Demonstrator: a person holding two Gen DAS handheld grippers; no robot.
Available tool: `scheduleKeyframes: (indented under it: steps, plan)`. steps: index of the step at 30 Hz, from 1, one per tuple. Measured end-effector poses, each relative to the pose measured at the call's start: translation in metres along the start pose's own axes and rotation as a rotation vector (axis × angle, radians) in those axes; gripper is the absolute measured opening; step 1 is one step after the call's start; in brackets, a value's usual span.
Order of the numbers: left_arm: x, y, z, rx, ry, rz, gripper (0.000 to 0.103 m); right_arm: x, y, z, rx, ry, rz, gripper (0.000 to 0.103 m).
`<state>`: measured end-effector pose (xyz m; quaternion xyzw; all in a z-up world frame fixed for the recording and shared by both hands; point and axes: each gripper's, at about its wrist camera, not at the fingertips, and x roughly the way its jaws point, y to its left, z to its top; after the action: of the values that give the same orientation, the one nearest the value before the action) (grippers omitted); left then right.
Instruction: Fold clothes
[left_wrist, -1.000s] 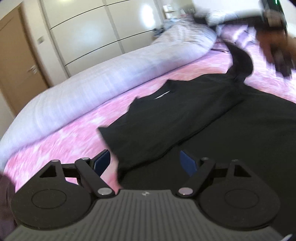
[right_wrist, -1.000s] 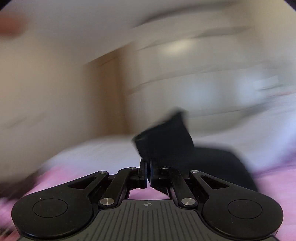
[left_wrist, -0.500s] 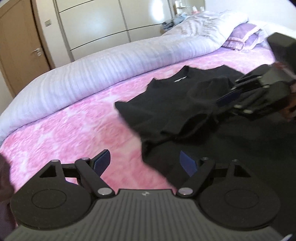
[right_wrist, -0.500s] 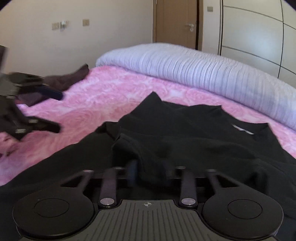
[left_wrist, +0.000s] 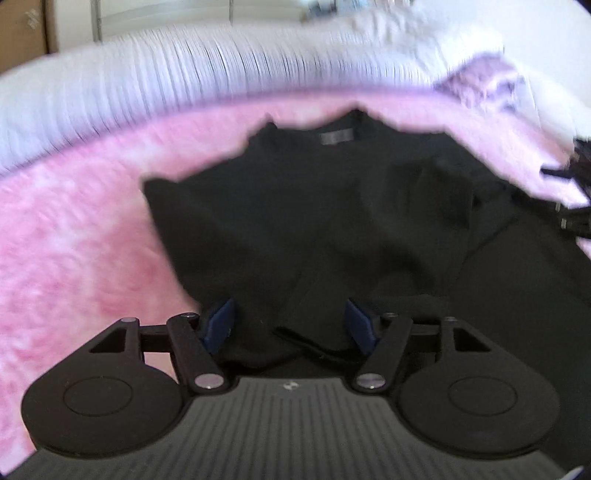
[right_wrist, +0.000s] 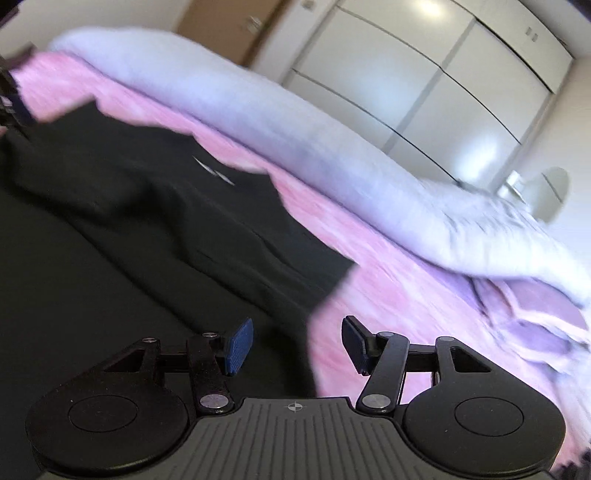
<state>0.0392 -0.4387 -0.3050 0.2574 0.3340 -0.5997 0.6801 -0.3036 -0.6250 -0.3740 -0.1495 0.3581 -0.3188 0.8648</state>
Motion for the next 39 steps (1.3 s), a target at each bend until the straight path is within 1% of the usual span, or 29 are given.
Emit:
scheduleKeyframes:
  steps: [1, 2, 3, 4, 5, 6, 7, 10, 12, 14, 15, 17, 20, 24, 25, 27, 28, 29, 32, 33, 34, 35, 36, 37, 39]
  plan:
    - [0.003, -0.002, -0.001, 0.022, 0.007, 0.000, 0.053, 0.006, 0.000, -0.001, -0.016, 0.008, -0.007, 0.057]
    - [0.005, -0.005, -0.001, 0.042, 0.011, -0.001, 0.041, 0.011, 0.000, -0.003, -0.032, 0.016, -0.013, 0.057]
    - [0.004, -0.008, -0.001, 0.059, 0.008, -0.004, 0.032, 0.017, 0.002, -0.003, -0.061, 0.014, -0.008, 0.057]
    - [0.000, -0.010, 0.000, 0.075, 0.005, -0.004, 0.014, 0.022, 0.004, -0.003, -0.091, 0.012, -0.003, 0.057]
    - [-0.004, -0.013, 0.001, 0.090, 0.003, -0.003, 0.003, 0.028, 0.009, -0.001, -0.129, 0.003, 0.008, 0.057]
    - [-0.009, -0.014, 0.004, 0.103, -0.010, -0.003, 0.003, 0.035, 0.014, -0.001, -0.166, -0.002, 0.015, 0.057]
    - [-0.018, -0.012, 0.009, 0.110, -0.044, -0.002, 0.003, 0.040, 0.019, 0.001, -0.204, -0.012, 0.012, 0.057]
    - [-0.039, -0.003, 0.028, 0.096, -0.153, 0.030, 0.002, 0.052, 0.018, -0.002, -0.267, -0.049, -0.058, 0.054]
    - [-0.039, 0.002, 0.039, 0.087, -0.174, 0.051, 0.002, 0.057, -0.001, -0.008, -0.188, -0.022, -0.194, 0.049]
    - [-0.022, 0.004, 0.041, 0.088, -0.120, 0.024, 0.003, 0.062, -0.029, -0.018, -0.010, 0.055, -0.181, 0.049]
    - [-0.011, 0.004, 0.039, 0.099, -0.087, 0.030, 0.004, 0.064, -0.037, -0.023, 0.036, 0.088, -0.156, 0.049]
    - [0.009, 0.006, 0.034, 0.109, -0.025, 0.041, 0.007, 0.066, -0.038, -0.032, 0.041, 0.112, -0.129, 0.049]
    - [0.024, 0.020, 0.023, 0.031, 0.027, 0.034, 0.011, 0.063, -0.034, -0.029, 0.013, 0.108, -0.116, 0.049]
    - [0.020, 0.038, 0.021, -0.090, 0.041, -0.018, 0.012, 0.065, -0.025, -0.024, -0.057, 0.132, -0.120, 0.049]
    - [0.017, 0.041, 0.021, -0.106, 0.041, -0.021, 0.014, 0.064, -0.026, -0.026, -0.058, 0.141, -0.128, 0.049]
    - [0.007, 0.039, 0.023, -0.075, 0.023, 0.017, 0.019, 0.063, -0.025, -0.025, -0.051, 0.158, -0.145, 0.049]
    - [0.002, 0.038, 0.025, -0.060, 0.014, 0.037, 0.028, 0.058, -0.022, -0.023, -0.048, 0.153, -0.145, 0.049]
    - [-0.003, 0.037, 0.026, -0.045, 0.004, 0.053, 0.032, 0.051, -0.019, -0.022, -0.047, 0.142, -0.133, 0.049]
    - [-0.019, 0.030, 0.027, -0.001, -0.041, 0.085, 0.032, 0.030, -0.009, -0.016, -0.040, 0.094, -0.101, 0.049]
    - [-0.024, 0.025, 0.027, 0.029, -0.056, 0.105, 0.032, 0.020, -0.003, -0.013, -0.043, 0.058, -0.089, 0.049]
    - [-0.027, 0.017, 0.026, 0.081, -0.076, 0.133, 0.033, 0.010, 0.002, -0.009, -0.047, 0.021, -0.075, 0.049]
    - [-0.032, 0.005, 0.022, 0.151, -0.099, 0.148, 0.033, 0.000, 0.010, -0.005, -0.061, -0.035, -0.037, 0.049]
    - [-0.037, -0.006, 0.017, 0.223, -0.121, 0.134, 0.033, -0.010, 0.018, -0.001, -0.077, -0.089, 0.001, 0.049]
    - [-0.041, -0.018, 0.010, 0.292, -0.139, 0.115, 0.033, -0.015, 0.030, 0.005, -0.116, -0.109, 0.033, 0.049]
    - [-0.044, -0.043, -0.005, 0.415, -0.147, 0.055, 0.034, -0.020, 0.053, 0.017, -0.199, -0.143, 0.093, 0.049]
